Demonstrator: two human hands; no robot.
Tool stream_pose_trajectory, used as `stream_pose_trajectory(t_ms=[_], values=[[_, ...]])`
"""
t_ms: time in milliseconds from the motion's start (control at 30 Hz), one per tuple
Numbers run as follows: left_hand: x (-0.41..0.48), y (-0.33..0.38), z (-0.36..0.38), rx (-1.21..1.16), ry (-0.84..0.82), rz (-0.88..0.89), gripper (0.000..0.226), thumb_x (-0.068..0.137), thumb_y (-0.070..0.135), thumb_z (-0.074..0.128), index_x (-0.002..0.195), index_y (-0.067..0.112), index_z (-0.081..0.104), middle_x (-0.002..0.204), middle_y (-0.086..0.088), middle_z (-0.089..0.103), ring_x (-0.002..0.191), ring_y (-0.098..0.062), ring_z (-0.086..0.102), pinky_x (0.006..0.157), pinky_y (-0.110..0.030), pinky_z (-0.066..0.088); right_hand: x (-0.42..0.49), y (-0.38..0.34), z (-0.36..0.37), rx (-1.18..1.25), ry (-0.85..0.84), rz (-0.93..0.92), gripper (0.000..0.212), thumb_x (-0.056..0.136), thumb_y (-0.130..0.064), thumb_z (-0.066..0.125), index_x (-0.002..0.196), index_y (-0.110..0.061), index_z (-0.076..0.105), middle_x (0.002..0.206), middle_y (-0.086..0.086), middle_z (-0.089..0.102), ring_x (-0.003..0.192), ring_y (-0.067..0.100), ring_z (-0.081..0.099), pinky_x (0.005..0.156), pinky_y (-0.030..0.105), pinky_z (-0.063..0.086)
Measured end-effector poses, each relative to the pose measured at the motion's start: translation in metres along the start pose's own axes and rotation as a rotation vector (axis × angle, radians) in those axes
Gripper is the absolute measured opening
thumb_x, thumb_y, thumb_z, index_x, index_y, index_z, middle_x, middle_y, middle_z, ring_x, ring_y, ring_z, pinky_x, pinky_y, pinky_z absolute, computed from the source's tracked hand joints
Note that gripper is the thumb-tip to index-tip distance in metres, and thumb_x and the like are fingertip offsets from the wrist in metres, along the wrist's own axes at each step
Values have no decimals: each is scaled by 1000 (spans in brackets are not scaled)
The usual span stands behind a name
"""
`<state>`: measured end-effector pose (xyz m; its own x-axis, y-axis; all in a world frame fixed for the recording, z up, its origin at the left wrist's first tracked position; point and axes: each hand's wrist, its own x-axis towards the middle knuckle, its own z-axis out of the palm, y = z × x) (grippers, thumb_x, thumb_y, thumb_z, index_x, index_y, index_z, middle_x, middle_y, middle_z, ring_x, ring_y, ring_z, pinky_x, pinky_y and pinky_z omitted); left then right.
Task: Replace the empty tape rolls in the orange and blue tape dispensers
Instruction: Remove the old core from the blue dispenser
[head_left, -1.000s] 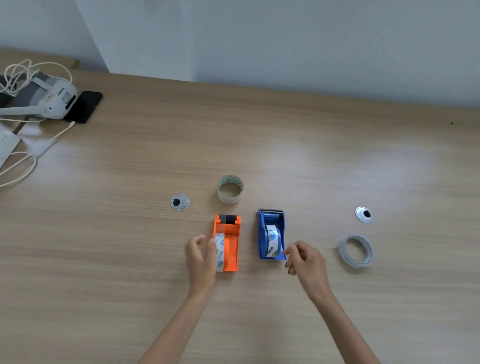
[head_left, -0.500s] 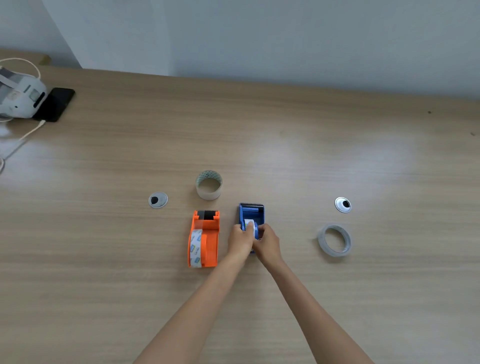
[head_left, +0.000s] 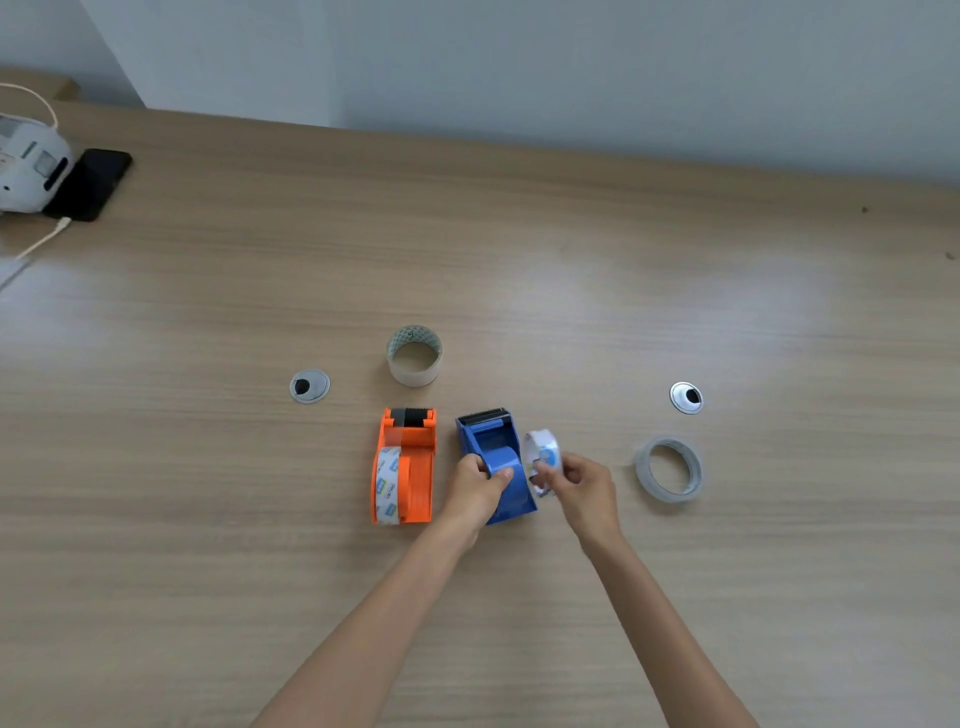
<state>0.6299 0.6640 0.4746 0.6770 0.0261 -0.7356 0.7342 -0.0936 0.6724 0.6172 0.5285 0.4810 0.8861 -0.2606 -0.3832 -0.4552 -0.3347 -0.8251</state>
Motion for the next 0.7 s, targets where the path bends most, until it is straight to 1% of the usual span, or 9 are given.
stream_pose_trajectory(t_ms=[100, 200, 300, 400, 467, 500, 567, 600, 700], values=[[-1, -1, -7, 30, -25, 11, 20, 90, 20, 58, 107, 11, 51, 113, -11, 69, 98, -23, 66, 89, -45, 55, 12, -11, -18, 32, 140, -42, 11, 86, -15, 64, 78, -8, 68, 58, 1, 68, 49, -3, 59, 60, 25, 45], [-2, -1, -13, 36, -37, 25, 20, 93, 16, 54, 110, 8, 49, 110, -7, 69, 83, -14, 65, 68, -29, 55, 28, -38, -25, -56, 206, -164, 18, 90, -21, 57, 77, -10, 61, 58, 0, 65, 51, -1, 56, 56, 14, 39], [-1, -5, -18, 105, -29, 38, 9, 91, 18, 56, 96, 17, 48, 112, -11, 69, 100, -23, 65, 86, -42, 55, 58, -66, -9, -150, 204, -242, 23, 95, -19, 44, 83, -4, 56, 64, 5, 57, 59, 14, 50, 59, 26, 35], [-1, -10, -22, 129, -58, 23, 10, 93, 15, 54, 93, 21, 45, 109, -10, 72, 102, -23, 68, 93, -41, 53, 88, -79, 22, -358, 101, -294, 31, 98, -14, 33, 118, -1, 54, 90, 9, 62, 80, 24, 56, 77, 34, 41], [2, -10, -25, 196, -48, 39, 12, 92, 19, 55, 100, 21, 47, 109, -5, 72, 102, -21, 67, 93, -44, 53, 104, -76, 41, -604, 10, -371, 31, 97, -7, 33, 121, -3, 51, 114, 10, 63, 98, 28, 58, 103, 46, 35], [1, -9, -26, 222, -43, 48, 14, 91, 21, 55, 104, 20, 48, 110, -4, 71, 103, -19, 66, 92, -43, 53, 109, -73, 49, -747, -29, -399, 28, 95, -3, 35, 115, -3, 53, 113, 10, 64, 101, 30, 57, 109, 50, 28], [1, -8, -28, 266, -39, 59, 18, 93, 21, 53, 109, 16, 48, 110, -2, 70, 98, -16, 65, 81, -34, 54, 119, -63, 59, -955, -49, -450, 17, 92, 0, 42, 96, -6, 58, 88, 11, 65, 88, 32, 59, 104, 45, 32], [-1, -7, -29, 287, -32, 62, 18, 94, 20, 52, 110, 14, 48, 109, -1, 69, 93, -14, 64, 73, -28, 52, 123, -59, 63, -1025, -39, -467, 11, 88, -1, 51, 83, -9, 58, 71, 9, 60, 75, 32, 58, 93, 40, 39], [1, -8, -26, 348, -13, 93, 14, 95, 17, 50, 108, 13, 46, 107, 2, 66, 81, -8, 59, 63, -20, 43, 132, -50, 72, -1139, 26, -591, 47, 55, 2, 83, 51, -19, 41, 42, -2, 31, 43, 24, 33, 57, 27, 39]])
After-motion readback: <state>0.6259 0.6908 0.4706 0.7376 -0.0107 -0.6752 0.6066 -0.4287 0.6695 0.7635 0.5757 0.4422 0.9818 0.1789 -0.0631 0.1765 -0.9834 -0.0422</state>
